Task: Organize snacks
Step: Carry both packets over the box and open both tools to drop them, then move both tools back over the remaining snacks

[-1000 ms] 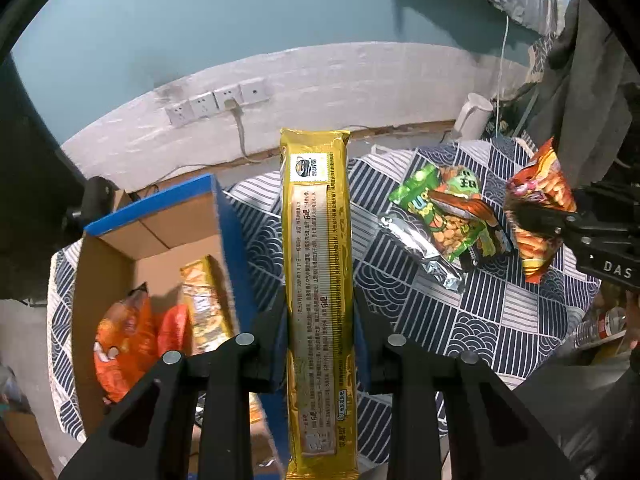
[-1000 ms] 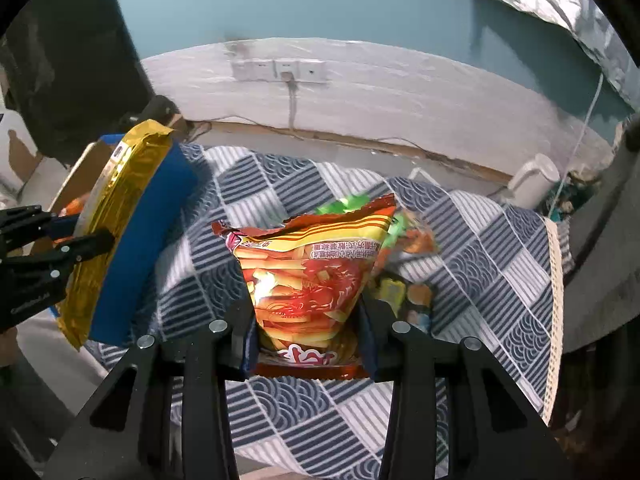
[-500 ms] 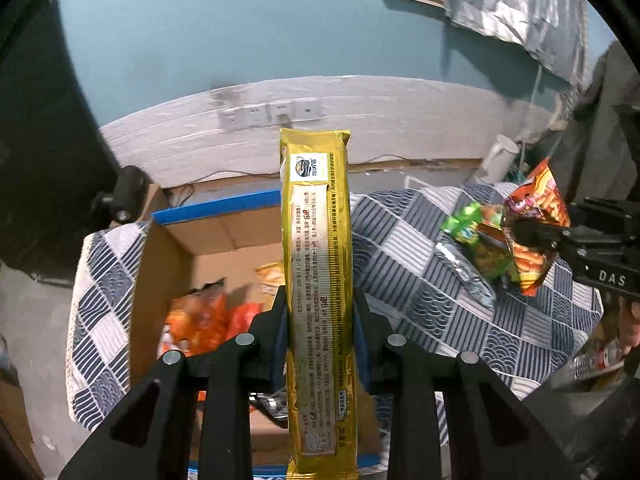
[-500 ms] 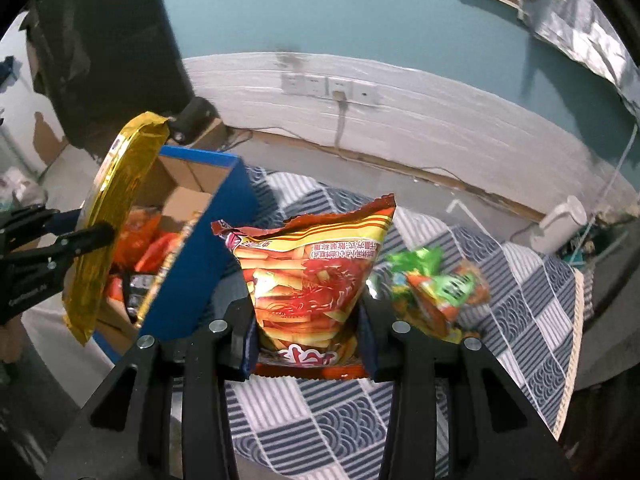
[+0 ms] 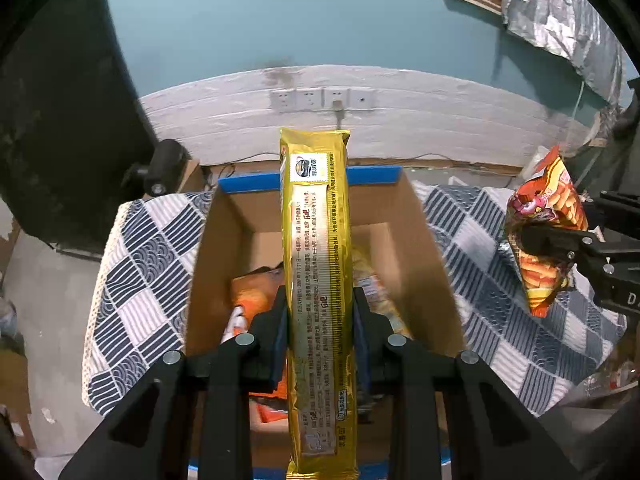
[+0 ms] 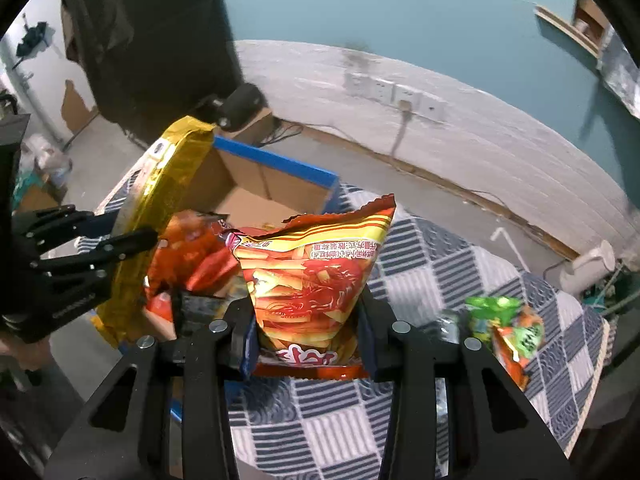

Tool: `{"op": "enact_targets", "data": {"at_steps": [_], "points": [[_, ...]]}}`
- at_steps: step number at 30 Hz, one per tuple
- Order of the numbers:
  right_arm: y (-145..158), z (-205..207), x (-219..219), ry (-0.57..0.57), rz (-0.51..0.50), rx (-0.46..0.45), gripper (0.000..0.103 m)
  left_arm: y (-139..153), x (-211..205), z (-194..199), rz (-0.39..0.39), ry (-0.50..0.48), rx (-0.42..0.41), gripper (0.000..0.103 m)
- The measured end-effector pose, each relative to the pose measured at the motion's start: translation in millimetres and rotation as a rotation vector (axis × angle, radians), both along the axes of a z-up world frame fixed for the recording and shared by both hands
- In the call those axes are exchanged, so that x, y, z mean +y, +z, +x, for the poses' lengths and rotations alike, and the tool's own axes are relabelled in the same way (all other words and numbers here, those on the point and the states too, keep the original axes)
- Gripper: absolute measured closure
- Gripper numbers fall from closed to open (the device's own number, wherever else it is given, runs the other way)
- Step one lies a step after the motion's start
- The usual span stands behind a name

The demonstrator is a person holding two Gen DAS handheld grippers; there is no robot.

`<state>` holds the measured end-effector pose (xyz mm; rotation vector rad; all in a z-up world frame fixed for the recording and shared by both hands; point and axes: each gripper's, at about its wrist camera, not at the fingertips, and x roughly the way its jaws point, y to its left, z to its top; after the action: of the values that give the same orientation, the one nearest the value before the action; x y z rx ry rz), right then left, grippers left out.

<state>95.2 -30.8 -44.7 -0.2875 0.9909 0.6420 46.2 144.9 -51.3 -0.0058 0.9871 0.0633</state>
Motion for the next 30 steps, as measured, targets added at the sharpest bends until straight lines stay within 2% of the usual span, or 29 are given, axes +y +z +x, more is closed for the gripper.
{"op": "enact_targets", "data": {"at_steps": [9,19,20,21,22,24,27,30], "points": [[-23,-1,48,0.074,-0.013,0.058,0.065,-23,30,-1,-0.005,0.047,0.047,0.075],[-42,-4,73,0.123,-0.024,0.109,0.064,-36,45,0,-0.020,0.063,0.075,0.073],[-43,-4,74,0.125,-0.024,0.111,0.062,-36,44,0,-0.015,0.059,0.071,0.070],[-43,-5,75,0.130,-0.022,0.112,0.062,-35,42,-1,-0.007,0.052,0.072,0.063],[-43,-6,76,0.131,-0.029,0.108,0.058,-35,41,-1,0.001,0.049,0.073,0.053],[-43,-6,76,0.126,-0.035,0.099,0.050,-33,38,-2,0.027,0.048,0.064,0.045],[-42,-6,73,0.117,-0.032,0.094,0.043,-30,33,-2,0.049,0.041,0.057,0.041],[-39,-7,68,0.109,-0.032,0.087,0.040,-28,30,-1,0.045,0.043,0.055,0.039]]}}
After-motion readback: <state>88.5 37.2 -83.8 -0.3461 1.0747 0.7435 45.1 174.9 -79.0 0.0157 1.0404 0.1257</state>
